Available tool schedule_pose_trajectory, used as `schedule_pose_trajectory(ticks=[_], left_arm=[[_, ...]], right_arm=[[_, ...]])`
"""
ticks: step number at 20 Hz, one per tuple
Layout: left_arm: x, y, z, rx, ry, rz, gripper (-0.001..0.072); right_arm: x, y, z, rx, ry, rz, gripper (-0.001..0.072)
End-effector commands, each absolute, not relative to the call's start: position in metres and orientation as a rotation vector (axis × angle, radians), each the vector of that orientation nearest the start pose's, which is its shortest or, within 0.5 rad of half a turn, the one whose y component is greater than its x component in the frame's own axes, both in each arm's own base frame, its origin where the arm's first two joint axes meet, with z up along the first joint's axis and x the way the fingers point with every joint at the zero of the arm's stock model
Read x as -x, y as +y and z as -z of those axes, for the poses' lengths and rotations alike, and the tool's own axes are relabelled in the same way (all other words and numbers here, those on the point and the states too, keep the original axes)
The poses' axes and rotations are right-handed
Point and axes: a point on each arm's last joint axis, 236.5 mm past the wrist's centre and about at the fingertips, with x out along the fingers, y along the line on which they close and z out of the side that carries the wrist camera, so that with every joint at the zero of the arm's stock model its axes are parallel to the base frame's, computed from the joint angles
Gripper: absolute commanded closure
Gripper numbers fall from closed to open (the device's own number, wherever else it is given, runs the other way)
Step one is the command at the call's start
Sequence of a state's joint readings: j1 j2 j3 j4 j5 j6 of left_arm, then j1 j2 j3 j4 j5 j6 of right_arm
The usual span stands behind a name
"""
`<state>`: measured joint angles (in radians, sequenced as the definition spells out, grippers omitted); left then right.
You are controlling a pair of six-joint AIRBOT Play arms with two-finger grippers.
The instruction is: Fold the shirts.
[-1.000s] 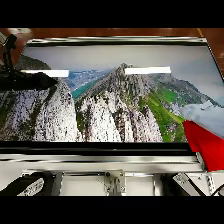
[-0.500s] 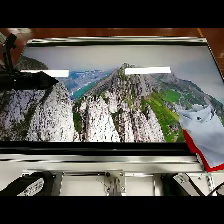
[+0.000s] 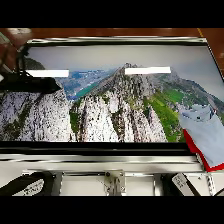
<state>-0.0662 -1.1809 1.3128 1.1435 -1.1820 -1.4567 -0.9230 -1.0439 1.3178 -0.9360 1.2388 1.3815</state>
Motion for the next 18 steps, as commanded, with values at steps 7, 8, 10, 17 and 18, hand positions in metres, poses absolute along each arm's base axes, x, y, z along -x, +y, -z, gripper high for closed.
schedule_pose_trajectory(ticks=[7,8,10,17,18], left_arm=[[-0.348,-0.102,-0.040,-0.315,1.429,0.192,0.0023],[-0.348,-0.103,-0.040,-0.310,1.429,0.197,0.0023],[-0.353,-0.105,-0.040,-0.309,1.407,0.204,0.0025],[-0.405,-0.167,-0.055,-0.116,1.149,0.356,0.0025],[-0.406,-0.168,-0.055,-0.116,1.146,0.355,0.0025]], right_arm=[[-0.339,-0.028,-0.063,-0.103,1.367,0.034,0.0076],[-0.340,-0.023,-0.060,-0.094,1.376,0.021,0.0076],[-0.342,-0.015,-0.059,-0.097,1.374,0.013,0.0076],[-0.348,0.010,-0.063,-0.232,1.349,-0.027,0.0076],[-0.348,0.010,-0.063,-0.232,1.349,-0.027,0.0076]])
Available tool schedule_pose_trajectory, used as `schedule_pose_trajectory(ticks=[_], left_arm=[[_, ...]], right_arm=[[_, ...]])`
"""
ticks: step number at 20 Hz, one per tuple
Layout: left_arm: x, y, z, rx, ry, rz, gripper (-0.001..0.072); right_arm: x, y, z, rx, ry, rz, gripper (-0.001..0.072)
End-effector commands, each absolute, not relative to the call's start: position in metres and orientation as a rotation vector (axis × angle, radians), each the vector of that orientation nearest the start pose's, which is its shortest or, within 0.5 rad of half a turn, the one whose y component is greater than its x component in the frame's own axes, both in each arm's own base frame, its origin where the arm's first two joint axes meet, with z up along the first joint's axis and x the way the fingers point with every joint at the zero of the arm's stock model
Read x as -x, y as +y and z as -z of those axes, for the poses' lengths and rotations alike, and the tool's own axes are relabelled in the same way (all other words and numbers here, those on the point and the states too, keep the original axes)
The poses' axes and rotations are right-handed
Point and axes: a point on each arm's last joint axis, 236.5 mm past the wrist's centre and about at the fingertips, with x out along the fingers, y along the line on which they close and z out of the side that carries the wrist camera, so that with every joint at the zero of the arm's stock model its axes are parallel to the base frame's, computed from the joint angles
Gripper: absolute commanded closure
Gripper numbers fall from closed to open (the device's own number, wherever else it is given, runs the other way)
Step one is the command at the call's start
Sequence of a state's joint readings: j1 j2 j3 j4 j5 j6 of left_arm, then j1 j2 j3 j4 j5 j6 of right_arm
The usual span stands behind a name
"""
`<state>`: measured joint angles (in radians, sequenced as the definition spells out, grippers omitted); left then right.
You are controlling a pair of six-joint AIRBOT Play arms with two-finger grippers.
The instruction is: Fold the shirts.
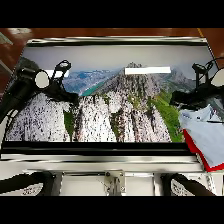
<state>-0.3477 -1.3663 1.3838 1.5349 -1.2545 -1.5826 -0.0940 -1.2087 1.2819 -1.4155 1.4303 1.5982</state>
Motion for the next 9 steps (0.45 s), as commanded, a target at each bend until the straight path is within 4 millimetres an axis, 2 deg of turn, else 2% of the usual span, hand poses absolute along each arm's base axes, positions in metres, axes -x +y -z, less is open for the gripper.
schedule_pose_trajectory(ticks=[1,9], left_arm=[[-0.4056,-0.1677,-0.0539,-0.116,1.149,0.355,0.0026],[-0.4059,-0.1659,-0.0494,-0.126,1.161,0.350,0.0039]], right_arm=[[-0.3484,0.0102,-0.0631,-0.232,1.348,-0.027,0.0076],[-0.3484,0.0102,-0.0631,-0.232,1.348,-0.027,0.0076]])
